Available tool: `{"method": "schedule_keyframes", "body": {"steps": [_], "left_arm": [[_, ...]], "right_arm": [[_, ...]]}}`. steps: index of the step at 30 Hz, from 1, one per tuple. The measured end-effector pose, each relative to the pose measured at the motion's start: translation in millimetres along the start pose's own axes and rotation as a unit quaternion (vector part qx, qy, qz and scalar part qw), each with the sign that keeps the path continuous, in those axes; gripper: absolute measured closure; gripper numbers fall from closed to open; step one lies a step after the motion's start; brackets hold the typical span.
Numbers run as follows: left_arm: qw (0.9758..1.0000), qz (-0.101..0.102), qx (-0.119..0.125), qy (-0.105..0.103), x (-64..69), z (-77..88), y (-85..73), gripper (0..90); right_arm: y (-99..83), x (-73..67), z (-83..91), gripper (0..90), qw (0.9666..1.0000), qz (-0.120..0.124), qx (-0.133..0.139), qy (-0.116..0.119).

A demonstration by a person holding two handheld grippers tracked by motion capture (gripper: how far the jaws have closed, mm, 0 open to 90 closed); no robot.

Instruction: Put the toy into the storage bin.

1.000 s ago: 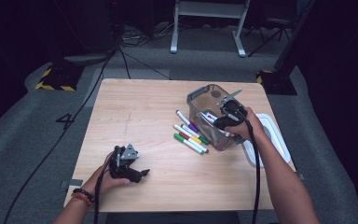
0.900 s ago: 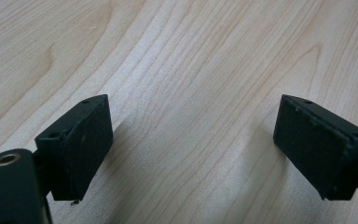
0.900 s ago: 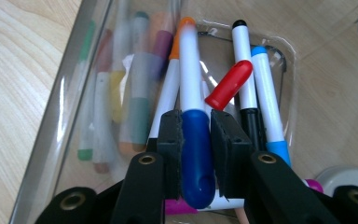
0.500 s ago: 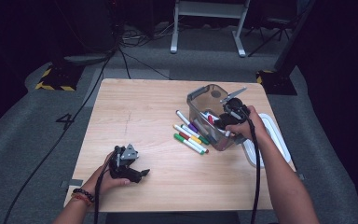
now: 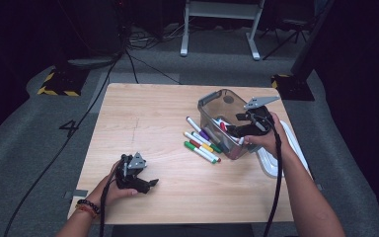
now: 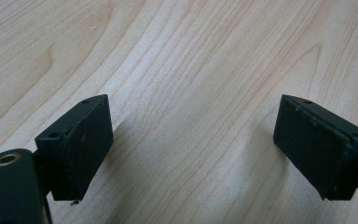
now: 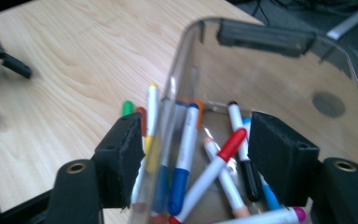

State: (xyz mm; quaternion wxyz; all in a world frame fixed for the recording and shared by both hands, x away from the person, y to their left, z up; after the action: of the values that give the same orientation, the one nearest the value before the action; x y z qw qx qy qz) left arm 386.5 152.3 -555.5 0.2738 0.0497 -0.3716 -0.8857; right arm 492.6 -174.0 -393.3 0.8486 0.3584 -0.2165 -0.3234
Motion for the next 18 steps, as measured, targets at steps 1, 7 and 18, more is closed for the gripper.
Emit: {"method": "schedule_keyframes", "body": {"steps": [1,7,18], "left_arm": [[1.0,0.0,0.0,0.0,0.0,0.0,0.0,12.3],[1.0,0.0,0.0,0.0,0.0,0.0,0.0,12.3],[1.0,0.0,0.0,0.0,0.0,0.0,0.0,12.3]], "right_arm": [[1.7,-3.2,2.3,35.1,1.0,0.003,0.006,0.003],[15.1,-22.0,13.4,31.5,0.999,0.02,0.04,0.003],[32.8,-65.4,21.2,30.5,0.9949,0.059,0.077,0.027]]}}
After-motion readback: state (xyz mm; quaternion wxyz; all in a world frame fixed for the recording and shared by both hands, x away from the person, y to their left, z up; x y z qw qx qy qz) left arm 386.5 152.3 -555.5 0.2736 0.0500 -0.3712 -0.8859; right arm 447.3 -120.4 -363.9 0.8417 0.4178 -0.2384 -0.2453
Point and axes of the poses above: each handheld gripper's, and its own axes: z roughly backward along the jaws, y roughly out of its top, x roughly to its right, the point moved 7 cm from there along -z, roughly forward along the jaws, and after that the axes turned 8 degrees about -y, right-handed, at the moved point
